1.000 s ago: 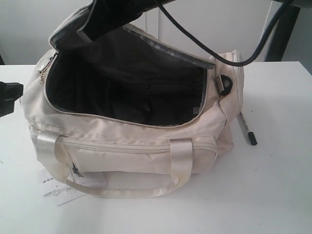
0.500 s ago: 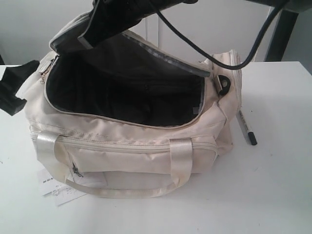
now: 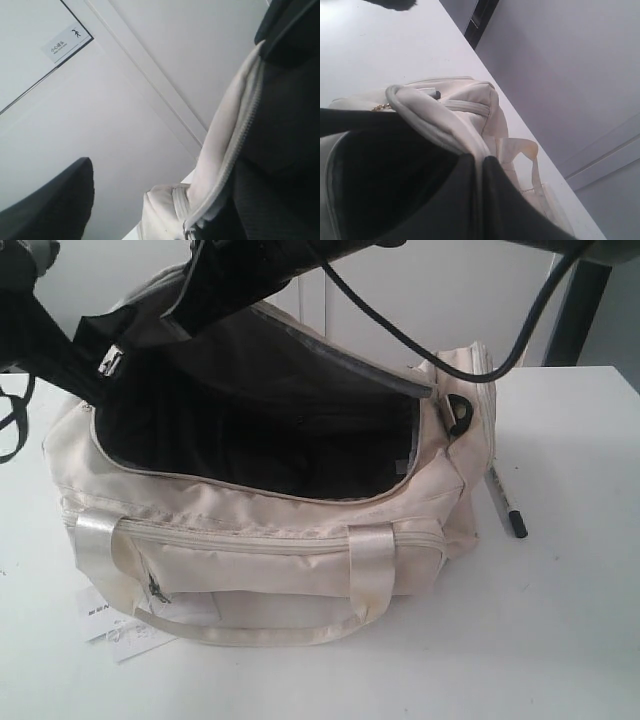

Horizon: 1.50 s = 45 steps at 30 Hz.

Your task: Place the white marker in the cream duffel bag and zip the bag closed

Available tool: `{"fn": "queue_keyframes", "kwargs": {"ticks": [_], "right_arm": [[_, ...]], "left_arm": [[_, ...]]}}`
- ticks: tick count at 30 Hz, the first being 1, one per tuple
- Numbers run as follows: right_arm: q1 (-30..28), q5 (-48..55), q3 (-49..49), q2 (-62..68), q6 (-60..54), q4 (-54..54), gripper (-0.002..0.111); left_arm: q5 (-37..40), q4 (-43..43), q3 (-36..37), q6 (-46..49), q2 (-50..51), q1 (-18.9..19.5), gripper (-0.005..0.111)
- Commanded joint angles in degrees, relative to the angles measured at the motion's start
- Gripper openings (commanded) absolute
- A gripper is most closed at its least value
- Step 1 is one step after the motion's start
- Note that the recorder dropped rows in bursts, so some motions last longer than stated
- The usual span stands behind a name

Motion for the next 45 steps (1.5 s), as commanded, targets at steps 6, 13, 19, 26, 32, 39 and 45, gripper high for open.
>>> {"fn": "queue_keyframes", "kwargs": {"ticks": [6,13,19,26,32,39,45], "right_arm": [[-0.1,-0.2,0.0,-0.2,-0.1,0.0,0.0],[-0.1,-0.2,0.0,-0.2,-0.1,0.0,0.0],[-0.1,-0.2,0.0,-0.2,0.2,0.0,0.005],[-0.1,2.3,0.0,-0.9,3.8,0.0,0.045],[-0.7,11.2,0.0,-2.7,12.2,-0.7,0.063],[-1.0,23.2,0.0,-6.8,17.2,-7.0,0.063],[-5.7,28.9,0.0,-8.5,23.9,-15.1,0.059]], "left_arm": [[-1.1,4.2,-5.2,-4.4,7.6,-0.2,0.077],[-0.7,4.2,-6.3,-5.0,8.9,-0.2,0.041],[1.4,4.3,-6.3,-4.9,8.9,-0.2,0.0],[2.4,4.2,-6.3,-5.0,8.9,-0.2,0.0],[5.0,4.2,-6.3,-5.0,8.9,-0.2,0.0],[5.0,3.5,-6.3,-5.1,8.9,-0.2,0.0],[5.0,3.5,-6.3,-5.1,8.9,-0.2,0.0]]}}
